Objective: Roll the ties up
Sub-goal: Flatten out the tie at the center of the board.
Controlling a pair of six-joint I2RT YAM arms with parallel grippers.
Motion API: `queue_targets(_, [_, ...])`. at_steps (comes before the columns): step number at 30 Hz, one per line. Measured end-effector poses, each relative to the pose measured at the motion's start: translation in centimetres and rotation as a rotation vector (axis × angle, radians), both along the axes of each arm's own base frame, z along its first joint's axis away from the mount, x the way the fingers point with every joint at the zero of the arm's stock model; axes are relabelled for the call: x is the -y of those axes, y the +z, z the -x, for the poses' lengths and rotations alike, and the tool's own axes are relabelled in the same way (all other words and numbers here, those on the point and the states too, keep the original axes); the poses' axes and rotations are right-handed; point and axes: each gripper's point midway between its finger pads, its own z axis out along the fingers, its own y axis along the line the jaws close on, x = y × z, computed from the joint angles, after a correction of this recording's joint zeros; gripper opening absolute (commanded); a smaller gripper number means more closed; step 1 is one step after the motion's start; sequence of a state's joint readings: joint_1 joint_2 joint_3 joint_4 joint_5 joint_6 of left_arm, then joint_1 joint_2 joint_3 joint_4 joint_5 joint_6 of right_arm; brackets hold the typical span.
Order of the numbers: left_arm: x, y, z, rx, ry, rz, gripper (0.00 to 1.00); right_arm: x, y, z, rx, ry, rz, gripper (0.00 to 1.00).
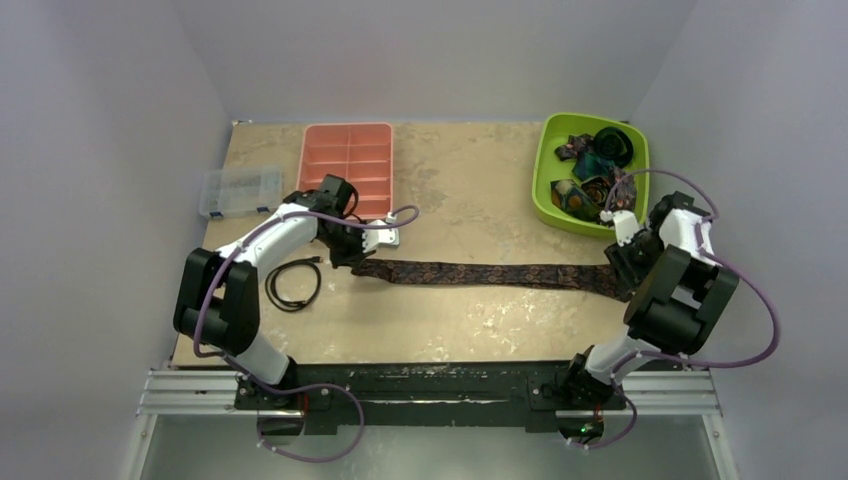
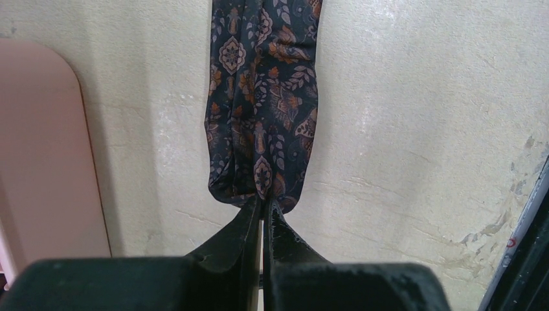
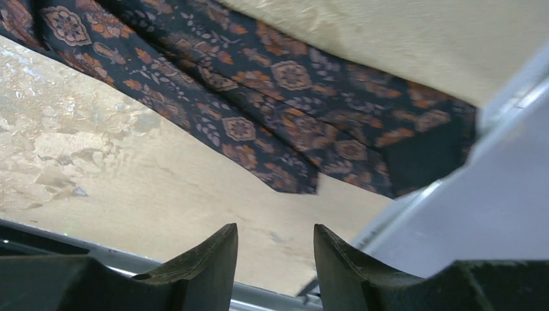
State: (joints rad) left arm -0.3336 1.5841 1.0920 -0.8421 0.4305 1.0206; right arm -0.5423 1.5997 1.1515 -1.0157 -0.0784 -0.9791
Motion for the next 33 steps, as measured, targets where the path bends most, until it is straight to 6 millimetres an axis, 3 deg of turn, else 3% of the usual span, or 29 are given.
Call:
queue_targets(5, [0.1,-0.3,-0.3,-0.01,0.009,-0.003,0.02,-1.3,-3.1,1.4,-0.058,-0.025,-0.034,0.46])
queue_targets(15, [0.0,-0.1,-0.9,0.002,0.014,-0.013,0.02,-1.2,-6.0,2.2,-0.07,-0.039,0.005,0.43])
queue_targets(22, [0.0,-0.2,-0.9,0.002,0.015,-0.017,0.02,-0.7,-5.7,1.7,-0.056,-0.044,0.026,0.43])
queue_targets(29, [-0.1,-0.1,-1.0,0.005,0.015,-0.022,0.02,0.3,-4.1,-0.6,0.004,-0.061,0.045,0.4])
queue_targets(33, [0.0,0.1,-1.4,0.011,0.016,-0.025,0.02,0.4,-5.1,-0.9,-0.014,-0.064,0.032,0.37])
